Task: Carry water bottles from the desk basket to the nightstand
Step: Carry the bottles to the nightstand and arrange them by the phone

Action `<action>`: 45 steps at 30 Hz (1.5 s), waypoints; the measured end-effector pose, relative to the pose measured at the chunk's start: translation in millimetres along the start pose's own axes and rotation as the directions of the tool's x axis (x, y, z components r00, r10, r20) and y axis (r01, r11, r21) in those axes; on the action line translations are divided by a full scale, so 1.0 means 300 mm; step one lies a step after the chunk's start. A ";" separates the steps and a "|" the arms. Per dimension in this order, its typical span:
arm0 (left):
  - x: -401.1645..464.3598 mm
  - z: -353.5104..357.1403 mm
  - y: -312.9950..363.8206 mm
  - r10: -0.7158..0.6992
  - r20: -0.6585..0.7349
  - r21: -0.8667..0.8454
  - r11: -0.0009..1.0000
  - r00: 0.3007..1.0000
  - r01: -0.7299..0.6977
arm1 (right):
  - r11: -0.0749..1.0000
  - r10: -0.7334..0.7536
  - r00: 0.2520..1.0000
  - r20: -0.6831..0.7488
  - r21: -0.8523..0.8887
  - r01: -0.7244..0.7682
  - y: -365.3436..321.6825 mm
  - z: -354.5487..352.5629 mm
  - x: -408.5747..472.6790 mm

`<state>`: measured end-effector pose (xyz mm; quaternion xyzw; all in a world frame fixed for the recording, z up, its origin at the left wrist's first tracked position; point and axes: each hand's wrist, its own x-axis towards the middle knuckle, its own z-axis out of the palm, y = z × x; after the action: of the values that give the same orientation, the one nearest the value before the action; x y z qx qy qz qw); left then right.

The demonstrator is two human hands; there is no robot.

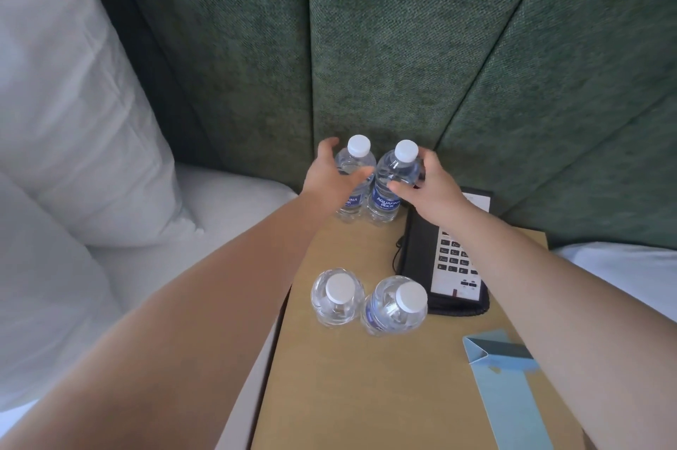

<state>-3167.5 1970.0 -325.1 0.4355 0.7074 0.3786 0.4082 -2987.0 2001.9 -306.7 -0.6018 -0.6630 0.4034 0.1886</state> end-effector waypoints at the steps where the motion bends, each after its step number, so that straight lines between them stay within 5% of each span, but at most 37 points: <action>1: -0.017 -0.011 0.000 -0.014 0.013 0.010 1.000 1.000 0.014 | 0.999 0.027 1.000 0.016 0.026 -0.027 0.007 -0.011 -0.022; 8: -0.289 -0.129 -0.002 -0.090 0.166 -0.095 0.990 0.982 0.107 | 0.999 0.007 0.999 0.043 0.050 -0.009 0.052 -0.058 -0.320; 12: -0.486 -0.158 -0.047 -0.037 0.130 -0.193 0.979 0.991 0.062 | 0.988 -0.061 0.985 0.161 0.151 0.036 0.072 -0.041 -0.494; 16: -0.589 -0.107 -0.110 0.008 0.227 -0.067 0.998 0.974 0.007 | 0.994 -0.086 0.971 0.225 0.089 0.067 0.118 0.002 -0.558; 22: -0.577 -0.028 -0.174 0.025 0.072 0.106 0.994 0.997 -0.033 | 0.986 -0.119 0.973 0.198 0.141 0.092 0.161 0.077 -0.558; 27: -0.519 -0.053 -0.162 0.041 0.126 0.097 0.994 0.991 -0.053 | 0.975 -0.145 0.968 0.206 0.194 0.104 0.165 0.085 -0.523; 35: -0.344 -0.105 -0.105 0.004 0.238 0.061 0.998 0.971 -0.019 | 0.986 -0.167 0.968 0.188 0.050 0.160 0.087 0.079 -0.353; 45: -0.256 -0.139 -0.092 0.060 0.171 0.165 0.982 0.984 -0.089 | 0.993 -0.102 0.969 0.226 -0.038 0.113 0.040 0.035 -0.246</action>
<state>-3191.6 1882.2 -315.0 0.5251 0.6843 0.2940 0.4117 -2972.0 1928.1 -304.8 -0.5203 -0.7216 0.4409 0.1189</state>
